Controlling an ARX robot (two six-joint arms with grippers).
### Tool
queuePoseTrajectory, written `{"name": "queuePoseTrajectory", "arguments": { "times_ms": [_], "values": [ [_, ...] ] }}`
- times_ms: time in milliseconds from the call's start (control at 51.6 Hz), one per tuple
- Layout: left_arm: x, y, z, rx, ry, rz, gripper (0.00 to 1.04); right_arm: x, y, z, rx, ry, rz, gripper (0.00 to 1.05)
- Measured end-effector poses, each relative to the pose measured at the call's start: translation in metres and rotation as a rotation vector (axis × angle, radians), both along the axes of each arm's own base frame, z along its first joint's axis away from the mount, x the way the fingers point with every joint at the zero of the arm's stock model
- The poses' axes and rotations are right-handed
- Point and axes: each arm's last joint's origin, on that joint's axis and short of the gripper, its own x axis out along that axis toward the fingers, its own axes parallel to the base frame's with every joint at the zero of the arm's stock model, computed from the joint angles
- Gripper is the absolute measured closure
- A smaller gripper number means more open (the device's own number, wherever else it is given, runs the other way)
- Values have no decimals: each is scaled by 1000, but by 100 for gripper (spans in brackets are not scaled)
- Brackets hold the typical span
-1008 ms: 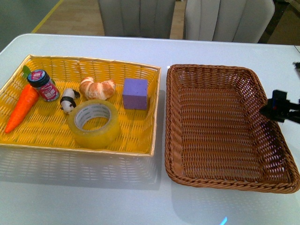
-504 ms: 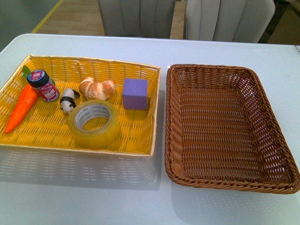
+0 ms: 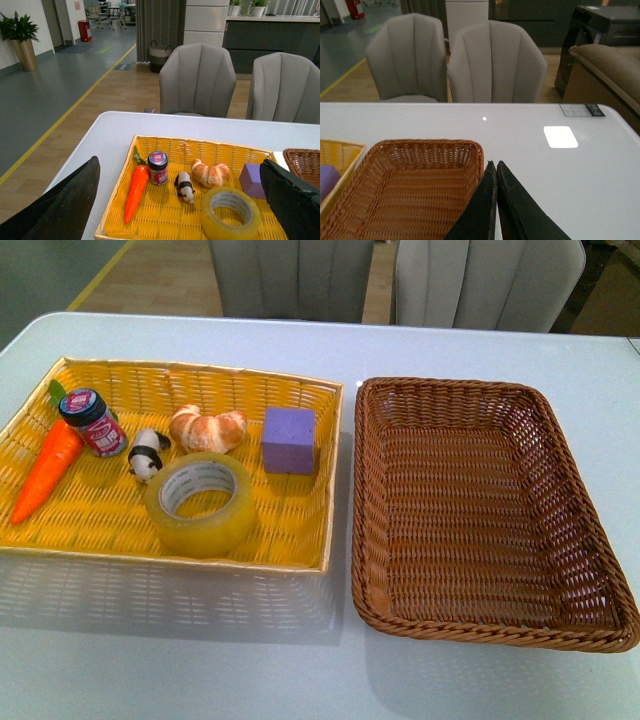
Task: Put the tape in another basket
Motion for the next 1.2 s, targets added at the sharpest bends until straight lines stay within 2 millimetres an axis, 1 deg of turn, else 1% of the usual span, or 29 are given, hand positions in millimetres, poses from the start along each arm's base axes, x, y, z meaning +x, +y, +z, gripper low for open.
{"name": "queuePoseTrajectory", "arguments": {
  "times_ms": [155,446,872,1202],
  "values": [
    [0,0,0,0,0,0,9,-16,5,9,0,-21,22,103],
    [0,0,0,0,0,0,9,-43,5,9,-1,-21,18,103],
    [0,0,0,0,0,0,9,-61,5,18,-1,-49,18,103],
    [0,0,0,0,0,0,9,-72,5,21,-1,-57,18,103]
  ]
}}
